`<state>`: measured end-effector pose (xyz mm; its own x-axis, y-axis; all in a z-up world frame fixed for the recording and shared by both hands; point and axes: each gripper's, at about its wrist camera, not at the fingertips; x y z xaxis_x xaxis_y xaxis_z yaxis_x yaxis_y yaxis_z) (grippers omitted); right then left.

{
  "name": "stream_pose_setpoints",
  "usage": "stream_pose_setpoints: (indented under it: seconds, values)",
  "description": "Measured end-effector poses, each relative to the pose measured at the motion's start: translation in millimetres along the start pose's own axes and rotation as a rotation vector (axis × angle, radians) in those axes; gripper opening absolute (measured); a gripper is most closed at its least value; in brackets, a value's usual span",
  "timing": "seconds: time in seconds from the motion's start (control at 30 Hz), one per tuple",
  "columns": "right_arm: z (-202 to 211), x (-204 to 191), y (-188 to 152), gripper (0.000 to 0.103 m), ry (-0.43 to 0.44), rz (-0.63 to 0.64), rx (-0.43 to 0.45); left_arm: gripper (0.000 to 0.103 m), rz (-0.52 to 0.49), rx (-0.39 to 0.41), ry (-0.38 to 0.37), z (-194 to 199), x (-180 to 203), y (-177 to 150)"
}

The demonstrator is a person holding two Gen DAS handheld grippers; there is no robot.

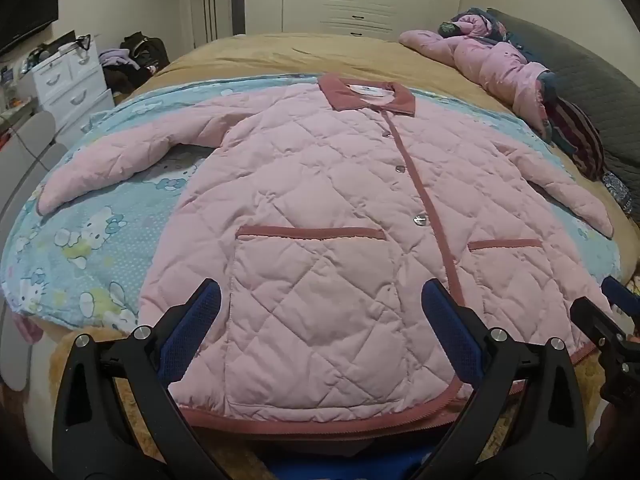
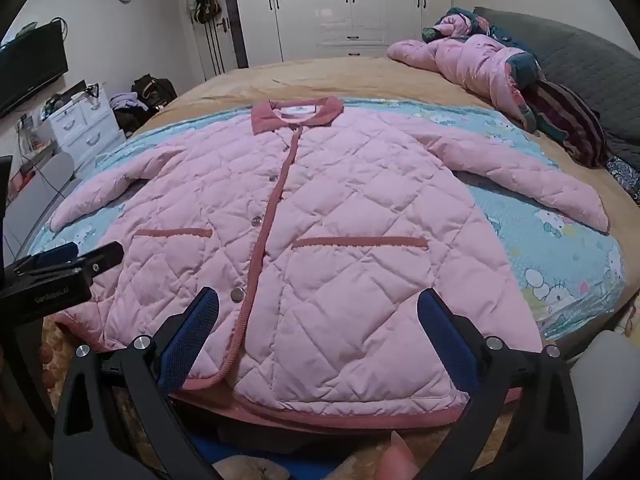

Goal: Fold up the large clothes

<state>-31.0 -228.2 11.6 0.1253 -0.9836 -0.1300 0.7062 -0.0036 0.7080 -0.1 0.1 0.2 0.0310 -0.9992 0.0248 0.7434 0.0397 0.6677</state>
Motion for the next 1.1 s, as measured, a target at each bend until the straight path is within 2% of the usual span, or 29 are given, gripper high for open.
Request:
stream_pose_setpoints:
  seconds: [0.4,0.47,1.1]
  values:
    - [5,-1,0,0.099,-0.011,-0.004,0.005,0.094,-0.012,-0.008,0.013,-2,11,-1]
    - [5,-2,0,0.099,-0.013,-0.002,0.005,0.094,-0.005,-0.004,-0.015,2,10,1]
    - [4,-4,-1,0.099,0.005,0.001,0.008,0.094,-0.003,-0.014,-0.037,-3,4,0]
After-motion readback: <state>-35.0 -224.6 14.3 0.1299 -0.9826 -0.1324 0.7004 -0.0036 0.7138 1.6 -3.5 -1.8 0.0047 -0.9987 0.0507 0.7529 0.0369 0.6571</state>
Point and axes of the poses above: each gripper's, at about its wrist camera, not at the fingertips, and z roughly against the way its jaws point, x to its right, y to its top, and after that the axes turned 1 degree about -z, right-handed
